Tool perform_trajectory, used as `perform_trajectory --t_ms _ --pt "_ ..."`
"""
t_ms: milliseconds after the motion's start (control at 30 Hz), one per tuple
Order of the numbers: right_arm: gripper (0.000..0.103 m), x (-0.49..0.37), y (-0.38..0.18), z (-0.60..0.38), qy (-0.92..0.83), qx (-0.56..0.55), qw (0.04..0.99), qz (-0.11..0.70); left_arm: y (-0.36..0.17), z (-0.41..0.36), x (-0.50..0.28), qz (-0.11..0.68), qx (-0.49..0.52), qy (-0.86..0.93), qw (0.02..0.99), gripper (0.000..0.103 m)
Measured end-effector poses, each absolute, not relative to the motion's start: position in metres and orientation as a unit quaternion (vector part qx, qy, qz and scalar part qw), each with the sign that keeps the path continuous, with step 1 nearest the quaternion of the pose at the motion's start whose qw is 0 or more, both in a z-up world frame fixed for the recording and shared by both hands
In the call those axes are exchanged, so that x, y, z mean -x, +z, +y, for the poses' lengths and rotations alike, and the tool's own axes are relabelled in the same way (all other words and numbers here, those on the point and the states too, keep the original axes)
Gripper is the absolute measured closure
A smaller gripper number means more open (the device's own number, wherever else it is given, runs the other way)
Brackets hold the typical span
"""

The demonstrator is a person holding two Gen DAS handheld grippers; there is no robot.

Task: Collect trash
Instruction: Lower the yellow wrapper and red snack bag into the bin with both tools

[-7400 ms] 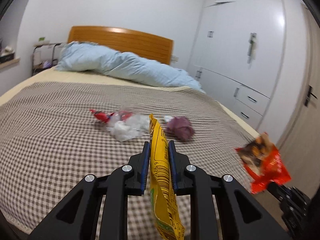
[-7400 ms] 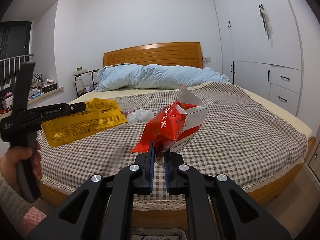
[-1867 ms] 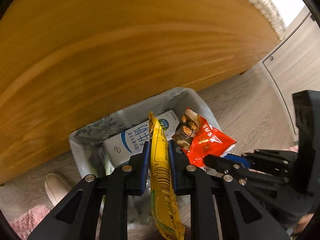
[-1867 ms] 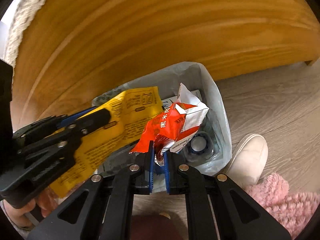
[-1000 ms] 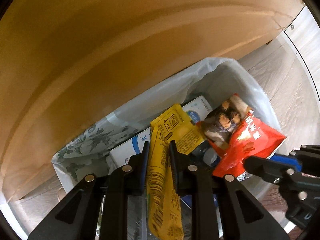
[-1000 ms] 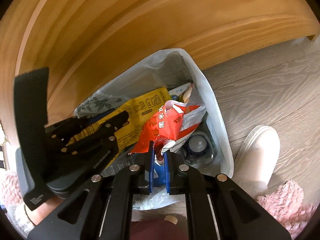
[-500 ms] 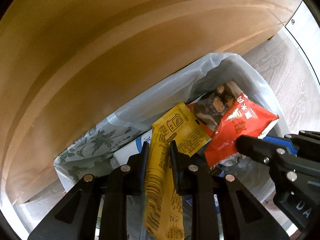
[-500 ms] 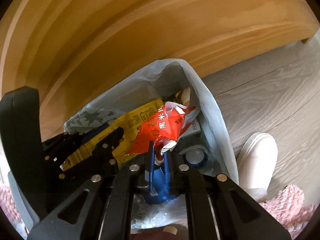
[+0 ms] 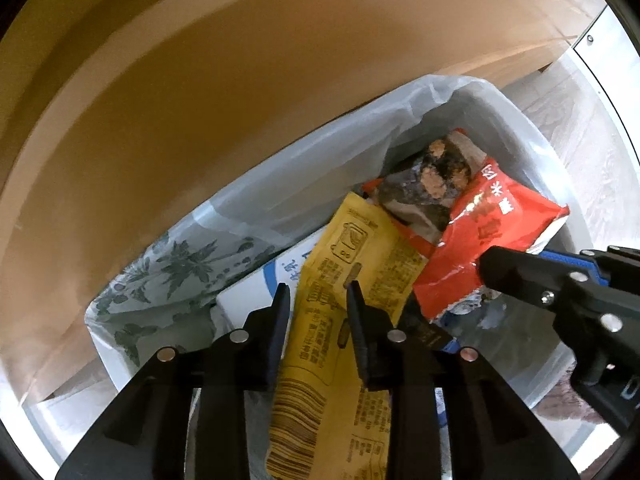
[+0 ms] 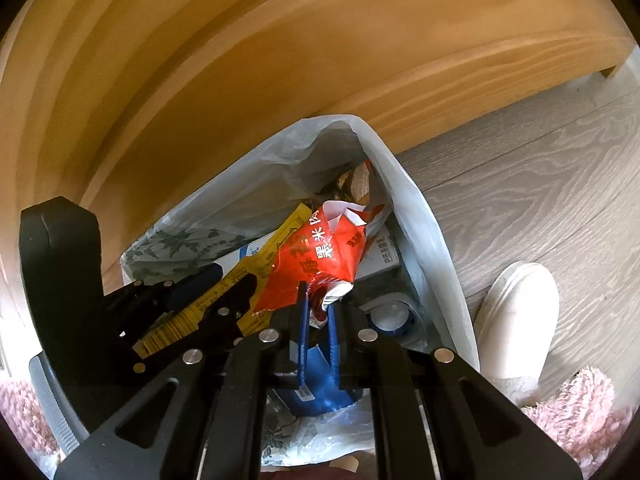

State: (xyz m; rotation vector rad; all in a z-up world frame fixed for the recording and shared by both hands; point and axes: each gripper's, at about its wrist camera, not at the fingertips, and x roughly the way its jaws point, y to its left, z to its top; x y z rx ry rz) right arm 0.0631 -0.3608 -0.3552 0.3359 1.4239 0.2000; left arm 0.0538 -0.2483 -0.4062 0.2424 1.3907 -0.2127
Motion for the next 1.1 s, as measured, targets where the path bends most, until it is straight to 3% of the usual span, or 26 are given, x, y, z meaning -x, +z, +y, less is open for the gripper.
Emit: perform_trajectory --t_ms 833,967,1100 --pt "0.094 -0.064 -0.35 -0.362 0.096 -0.155 0.74 0.648 -0.426 -0.227 -0.061 0.651 -0.078 -0.115 0.746 0.071" --pt "0.094 -0.064 -0.35 -0.361 0.098 -0.154 0.739 0.648 -0.421 -0.229 -0.06 0.645 -0.085 -0.118 0.75 0.059" --pt "0.094 -0.065 -0.349 -0.361 0.1 -0.153 0.739 0.649 -0.42 -0.232 -0.059 0.645 -0.088 -0.118 0.75 0.058"
